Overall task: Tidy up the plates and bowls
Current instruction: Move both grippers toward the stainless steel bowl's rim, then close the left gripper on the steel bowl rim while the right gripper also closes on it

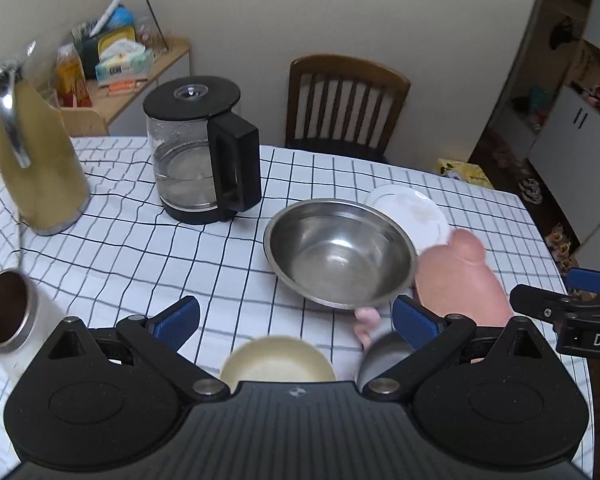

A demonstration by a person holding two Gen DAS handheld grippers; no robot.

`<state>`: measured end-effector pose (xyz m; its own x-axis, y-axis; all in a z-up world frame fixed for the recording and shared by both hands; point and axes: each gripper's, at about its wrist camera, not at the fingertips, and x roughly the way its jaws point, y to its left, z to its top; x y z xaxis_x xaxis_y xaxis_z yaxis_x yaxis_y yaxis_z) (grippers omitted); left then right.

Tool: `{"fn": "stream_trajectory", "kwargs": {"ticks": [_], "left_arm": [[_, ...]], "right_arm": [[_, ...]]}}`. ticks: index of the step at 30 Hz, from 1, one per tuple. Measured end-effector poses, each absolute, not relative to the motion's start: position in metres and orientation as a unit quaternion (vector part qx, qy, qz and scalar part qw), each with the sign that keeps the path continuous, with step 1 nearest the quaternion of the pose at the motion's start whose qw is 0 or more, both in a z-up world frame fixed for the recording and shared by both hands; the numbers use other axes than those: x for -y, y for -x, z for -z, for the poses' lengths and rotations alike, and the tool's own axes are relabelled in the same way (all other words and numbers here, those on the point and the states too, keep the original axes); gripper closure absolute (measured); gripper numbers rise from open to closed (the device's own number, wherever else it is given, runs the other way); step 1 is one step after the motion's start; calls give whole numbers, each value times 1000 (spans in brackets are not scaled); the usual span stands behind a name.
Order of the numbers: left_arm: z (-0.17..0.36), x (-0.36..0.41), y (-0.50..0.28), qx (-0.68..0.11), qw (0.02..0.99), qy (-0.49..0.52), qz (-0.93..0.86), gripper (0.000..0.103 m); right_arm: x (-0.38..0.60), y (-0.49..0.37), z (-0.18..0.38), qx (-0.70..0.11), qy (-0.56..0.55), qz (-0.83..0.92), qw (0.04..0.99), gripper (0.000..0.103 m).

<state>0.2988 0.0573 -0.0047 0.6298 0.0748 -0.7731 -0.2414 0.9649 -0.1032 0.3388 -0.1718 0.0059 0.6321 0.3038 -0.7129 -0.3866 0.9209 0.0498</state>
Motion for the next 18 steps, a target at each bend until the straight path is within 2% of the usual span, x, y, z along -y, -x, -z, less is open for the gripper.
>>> {"fn": "stream_trajectory", "kwargs": {"ticks": [16, 18], "left_arm": [[89, -99, -425, -511, 838, 138, -133, 1], [99, -101, -432, -518, 832, 142, -136, 1]], "right_arm": [[127, -489, 71, -492, 57, -170, 852, 19], [126, -502, 81, -505, 49, -167, 845, 25]]}}
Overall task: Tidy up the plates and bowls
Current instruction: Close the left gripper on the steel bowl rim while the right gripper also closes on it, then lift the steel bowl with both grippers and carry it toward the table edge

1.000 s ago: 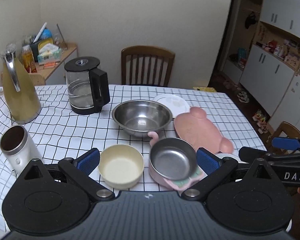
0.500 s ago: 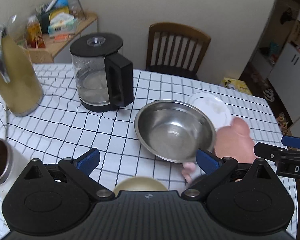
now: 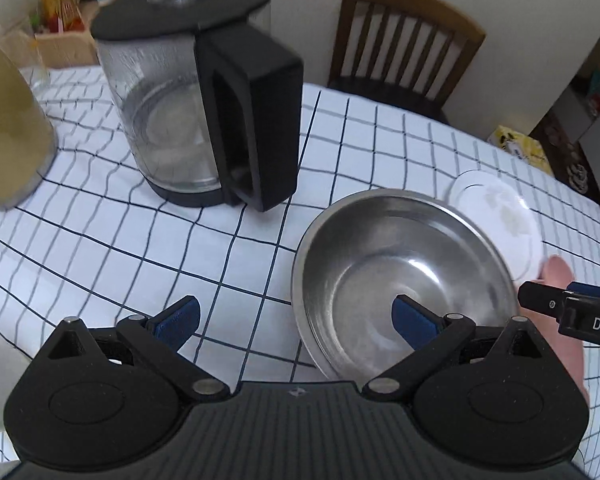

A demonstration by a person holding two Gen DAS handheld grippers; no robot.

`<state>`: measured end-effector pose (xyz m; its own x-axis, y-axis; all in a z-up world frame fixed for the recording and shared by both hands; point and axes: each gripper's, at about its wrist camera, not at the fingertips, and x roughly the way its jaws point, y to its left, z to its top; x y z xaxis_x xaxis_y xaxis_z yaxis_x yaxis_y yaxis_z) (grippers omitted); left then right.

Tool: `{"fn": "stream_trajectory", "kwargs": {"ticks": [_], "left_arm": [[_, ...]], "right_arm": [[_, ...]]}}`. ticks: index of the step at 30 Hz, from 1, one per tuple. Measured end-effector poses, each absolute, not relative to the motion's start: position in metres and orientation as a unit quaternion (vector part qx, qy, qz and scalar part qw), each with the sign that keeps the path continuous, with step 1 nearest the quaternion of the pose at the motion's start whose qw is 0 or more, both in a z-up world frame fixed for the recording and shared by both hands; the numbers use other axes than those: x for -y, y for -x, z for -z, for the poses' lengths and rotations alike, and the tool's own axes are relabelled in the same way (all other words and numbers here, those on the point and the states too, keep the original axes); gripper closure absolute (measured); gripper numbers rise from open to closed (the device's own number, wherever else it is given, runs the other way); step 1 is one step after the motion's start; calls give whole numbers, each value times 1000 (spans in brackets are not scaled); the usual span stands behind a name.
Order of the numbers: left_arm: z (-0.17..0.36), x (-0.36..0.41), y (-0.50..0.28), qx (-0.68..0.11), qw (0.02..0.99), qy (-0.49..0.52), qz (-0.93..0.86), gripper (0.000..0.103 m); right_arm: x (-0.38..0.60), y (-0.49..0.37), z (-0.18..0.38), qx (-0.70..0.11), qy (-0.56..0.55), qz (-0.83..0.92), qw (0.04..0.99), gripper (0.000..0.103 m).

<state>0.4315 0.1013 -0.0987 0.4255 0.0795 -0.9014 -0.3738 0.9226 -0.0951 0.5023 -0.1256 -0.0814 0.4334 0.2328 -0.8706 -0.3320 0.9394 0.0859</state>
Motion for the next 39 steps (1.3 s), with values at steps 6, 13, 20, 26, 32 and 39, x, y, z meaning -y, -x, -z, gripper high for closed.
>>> {"fn": "stream_trajectory", "kwargs": {"ticks": [6, 13, 20, 26, 32, 39], "left_arm": [[125, -108, -447, -534, 818, 162, -141, 19], [138, -110, -455, -549, 804, 178, -142, 60], [139, -109, -457, -550, 804, 177, -141, 84], [129, -105, -451, -539, 813, 165, -144, 86], [99, -95, -439, -529, 823, 154, -135, 86], [62, -81, -413, -520, 833, 151, -115, 86]], "right_arm": [[116, -527, 110, -537, 36, -167, 826, 32], [105, -530, 125, -546, 43, -185, 816, 56], [101, -529, 123, -547, 41, -196, 813, 88], [103, -525, 117, -541, 34, -197, 817, 90], [110, -514, 95, -527, 28, -195, 827, 90], [126, -486, 57, -507, 20, -183, 842, 90]]}}
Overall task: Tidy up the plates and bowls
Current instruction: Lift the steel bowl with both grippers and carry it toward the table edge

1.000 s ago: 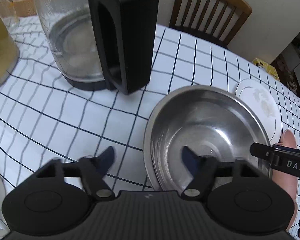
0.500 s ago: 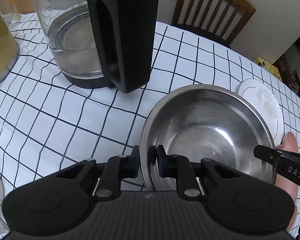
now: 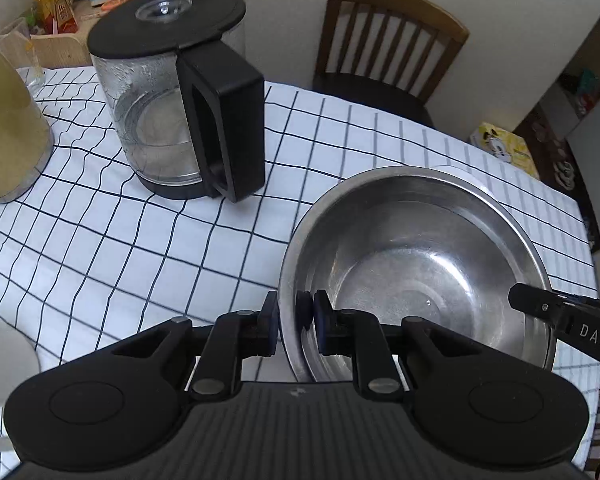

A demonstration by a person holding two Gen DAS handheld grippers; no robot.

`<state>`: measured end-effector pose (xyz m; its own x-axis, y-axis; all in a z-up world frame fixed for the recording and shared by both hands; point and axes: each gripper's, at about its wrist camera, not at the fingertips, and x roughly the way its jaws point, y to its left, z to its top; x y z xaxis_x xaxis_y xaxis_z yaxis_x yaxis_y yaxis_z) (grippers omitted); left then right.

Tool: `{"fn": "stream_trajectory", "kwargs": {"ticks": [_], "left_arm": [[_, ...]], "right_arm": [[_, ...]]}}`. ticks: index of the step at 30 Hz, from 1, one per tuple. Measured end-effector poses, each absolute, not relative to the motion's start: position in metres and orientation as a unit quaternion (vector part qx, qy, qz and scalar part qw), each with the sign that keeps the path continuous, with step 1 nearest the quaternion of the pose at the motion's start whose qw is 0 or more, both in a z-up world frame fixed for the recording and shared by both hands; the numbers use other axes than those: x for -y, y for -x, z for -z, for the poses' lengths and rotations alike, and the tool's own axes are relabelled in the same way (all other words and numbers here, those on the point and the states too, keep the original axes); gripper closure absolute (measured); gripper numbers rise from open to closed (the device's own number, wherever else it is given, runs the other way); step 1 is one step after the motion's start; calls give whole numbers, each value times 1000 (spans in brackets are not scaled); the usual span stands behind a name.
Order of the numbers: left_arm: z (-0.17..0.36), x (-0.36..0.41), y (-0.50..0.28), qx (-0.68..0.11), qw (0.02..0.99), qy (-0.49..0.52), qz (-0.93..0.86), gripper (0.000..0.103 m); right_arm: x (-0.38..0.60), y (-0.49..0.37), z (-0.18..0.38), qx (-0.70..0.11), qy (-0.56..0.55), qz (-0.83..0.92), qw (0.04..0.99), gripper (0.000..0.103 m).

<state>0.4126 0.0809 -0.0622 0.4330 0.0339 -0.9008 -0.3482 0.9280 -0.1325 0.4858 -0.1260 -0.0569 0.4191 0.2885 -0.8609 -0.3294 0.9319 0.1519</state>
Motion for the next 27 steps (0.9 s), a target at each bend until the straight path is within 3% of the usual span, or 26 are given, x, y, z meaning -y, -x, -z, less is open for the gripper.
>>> {"fn": "stream_trajectory", "kwargs": {"ticks": [12, 27], "left_arm": [[8, -67, -328, -508, 850, 118, -79, 86], [7, -74, -201, -518, 849, 94, -53, 86]], "right_arm": [[143, -400, 4, -485, 16, -182, 855, 90], [143, -276, -4, -498, 16, -211, 841, 89]]}}
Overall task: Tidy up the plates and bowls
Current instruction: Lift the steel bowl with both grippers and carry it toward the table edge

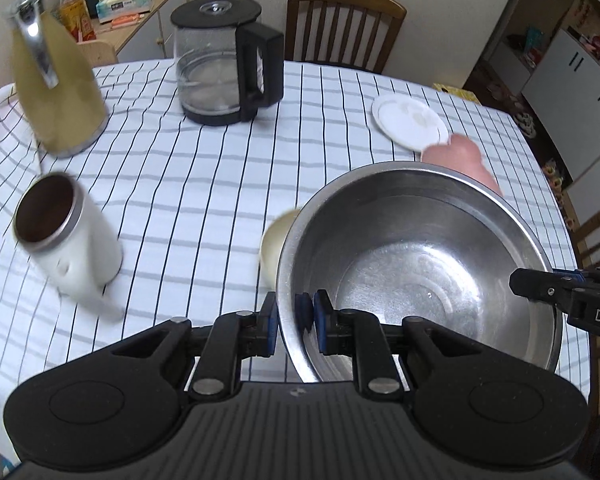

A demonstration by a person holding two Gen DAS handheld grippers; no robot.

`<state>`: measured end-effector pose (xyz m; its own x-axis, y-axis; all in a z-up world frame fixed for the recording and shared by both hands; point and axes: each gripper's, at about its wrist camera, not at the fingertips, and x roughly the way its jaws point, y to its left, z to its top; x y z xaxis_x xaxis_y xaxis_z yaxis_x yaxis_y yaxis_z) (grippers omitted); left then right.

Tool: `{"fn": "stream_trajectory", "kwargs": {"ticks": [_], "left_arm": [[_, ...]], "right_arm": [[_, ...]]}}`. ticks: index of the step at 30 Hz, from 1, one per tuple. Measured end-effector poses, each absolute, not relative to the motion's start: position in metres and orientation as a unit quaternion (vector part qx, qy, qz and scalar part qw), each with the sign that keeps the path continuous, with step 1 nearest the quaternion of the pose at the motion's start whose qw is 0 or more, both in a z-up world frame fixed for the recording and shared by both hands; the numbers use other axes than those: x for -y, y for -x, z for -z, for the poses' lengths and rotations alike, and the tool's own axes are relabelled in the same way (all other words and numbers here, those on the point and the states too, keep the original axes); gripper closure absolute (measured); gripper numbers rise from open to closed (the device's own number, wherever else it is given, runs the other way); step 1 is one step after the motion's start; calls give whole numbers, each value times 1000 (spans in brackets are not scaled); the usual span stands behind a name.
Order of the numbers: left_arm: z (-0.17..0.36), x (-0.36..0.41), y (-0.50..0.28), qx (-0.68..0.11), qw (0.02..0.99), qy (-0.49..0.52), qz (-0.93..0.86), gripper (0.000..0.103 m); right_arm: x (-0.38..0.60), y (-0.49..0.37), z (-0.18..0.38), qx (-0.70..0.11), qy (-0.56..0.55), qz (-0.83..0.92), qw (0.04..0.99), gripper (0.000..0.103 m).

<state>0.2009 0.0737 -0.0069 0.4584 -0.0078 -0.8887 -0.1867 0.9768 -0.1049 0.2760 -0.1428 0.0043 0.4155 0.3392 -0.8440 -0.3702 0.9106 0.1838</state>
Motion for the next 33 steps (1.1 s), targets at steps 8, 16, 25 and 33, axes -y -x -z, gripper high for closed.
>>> {"fn": "stream_trajectory", "kwargs": {"ticks": [8, 16, 25, 33], "left_arm": [[27, -73, -145, -517, 850, 82, -57, 86], [67, -75, -109, -526, 843, 87, -62, 86], [112, -70, -88, -545, 832, 75, -66, 86], [132, -69, -75, -552, 827, 85, -61, 86]], "right_arm": [[143, -221, 19, -519, 23, -243, 819, 88], [141, -188, 66, -543, 45, -254, 799, 87], [141, -165, 114, -554, 50, -255, 791, 87], [143, -153, 132, -562, 62, -254, 785, 86]]}}
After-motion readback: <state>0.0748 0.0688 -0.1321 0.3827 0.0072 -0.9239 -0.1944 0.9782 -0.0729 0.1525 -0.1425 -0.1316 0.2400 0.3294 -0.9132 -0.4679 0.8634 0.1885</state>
